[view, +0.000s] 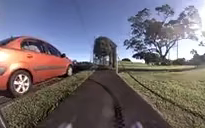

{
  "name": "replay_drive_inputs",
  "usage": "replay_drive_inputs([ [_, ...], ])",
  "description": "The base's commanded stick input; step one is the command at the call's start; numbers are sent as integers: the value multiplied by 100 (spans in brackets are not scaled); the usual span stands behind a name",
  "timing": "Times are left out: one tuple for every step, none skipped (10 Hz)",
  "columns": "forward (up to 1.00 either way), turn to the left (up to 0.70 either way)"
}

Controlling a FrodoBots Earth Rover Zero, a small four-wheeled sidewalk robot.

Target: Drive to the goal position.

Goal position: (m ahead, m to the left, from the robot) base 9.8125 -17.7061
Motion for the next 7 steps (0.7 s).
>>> replay_drive_inputs([
  [70,0],
  [70,0],
  [70,0],
  [70,0],
  [70,0],
  [70,0],
  [70,0],
])
